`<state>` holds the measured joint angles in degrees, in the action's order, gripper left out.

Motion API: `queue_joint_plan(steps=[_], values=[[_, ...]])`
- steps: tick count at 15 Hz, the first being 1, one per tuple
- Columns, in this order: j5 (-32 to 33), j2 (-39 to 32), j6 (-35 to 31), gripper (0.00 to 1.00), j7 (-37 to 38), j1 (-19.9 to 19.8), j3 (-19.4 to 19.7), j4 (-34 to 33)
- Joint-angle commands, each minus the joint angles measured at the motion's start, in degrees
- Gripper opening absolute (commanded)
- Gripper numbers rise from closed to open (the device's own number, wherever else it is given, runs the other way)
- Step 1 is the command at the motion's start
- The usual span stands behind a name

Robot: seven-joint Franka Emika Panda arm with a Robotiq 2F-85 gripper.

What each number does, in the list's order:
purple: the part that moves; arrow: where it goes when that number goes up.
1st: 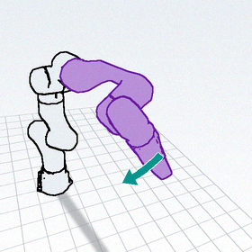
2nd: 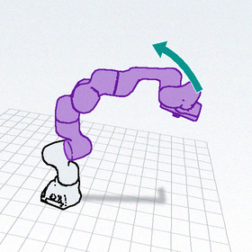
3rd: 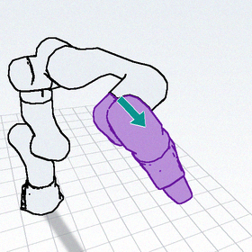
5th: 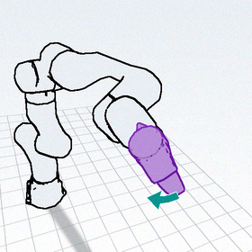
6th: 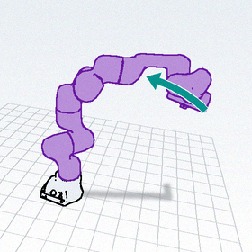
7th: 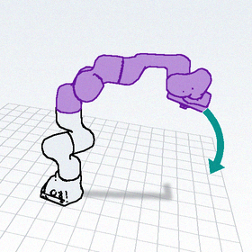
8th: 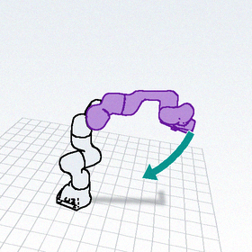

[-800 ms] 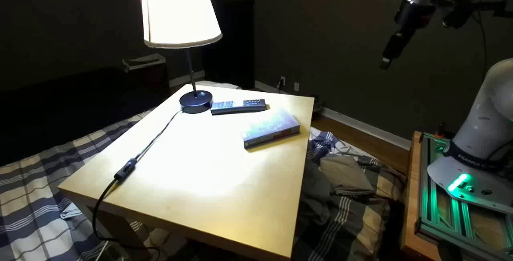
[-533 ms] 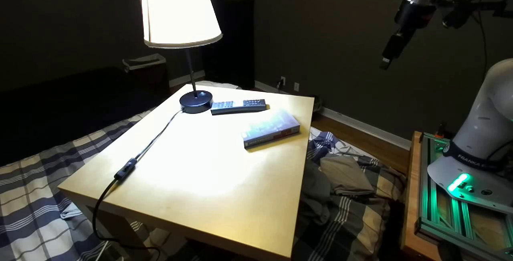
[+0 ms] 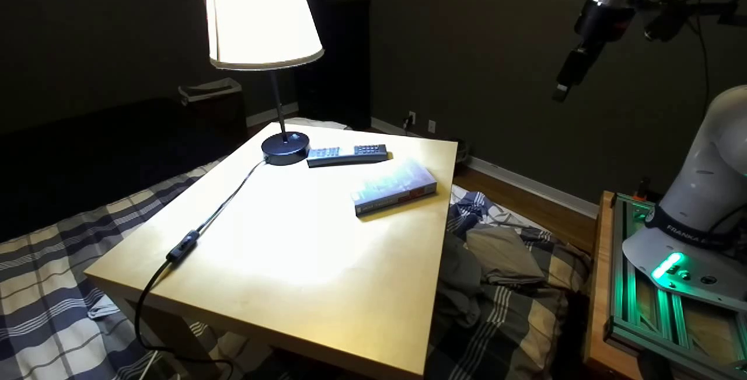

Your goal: Press a button on the remote

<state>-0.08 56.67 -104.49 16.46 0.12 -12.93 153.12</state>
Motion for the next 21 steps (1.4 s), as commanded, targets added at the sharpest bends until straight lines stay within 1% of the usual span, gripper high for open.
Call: queue_joint_plan(steps=[1,4,6,8,11,12,13,14,16,17,21], values=[[-1.5,-4.0,-2.9,1.0,-0.8,3.3,-1.8,-1.2],[-3.5,-9.4,-11.2,1.0,-2.2,6.9,-4.0,-2.6],[-3.0,-14.8,-18.2,1.0,-3.3,8.4,-5.4,-4.4],[-2.7,-20.9,-25.0,1.0,-4.8,9.2,-5.3,-6.9],[-1.1,-30.4,-33.0,1.0,-8.0,9.3,-4.6,-11.4],[-0.5,-33.7,-35.1,0.75,-8.5,8.9,-4.5,-13.4],[-0.1,-36.6,-36.8,0.72,-9.2,9.0,-4.1,-15.2],[0.3,-39.5,-38.4,0.66,-9.5,8.9,-4.0,-17.2],[2.0,-45.0,-41.5,0.49,-9.7,8.5,-4.0,-21.1],[3.2,-47.7,-42.6,0.42,-9.3,8.3,-4.1,-23.2],[9.2,-56.2,-46.6,0.11,-7.8,8.3,-3.3,-30.0]])
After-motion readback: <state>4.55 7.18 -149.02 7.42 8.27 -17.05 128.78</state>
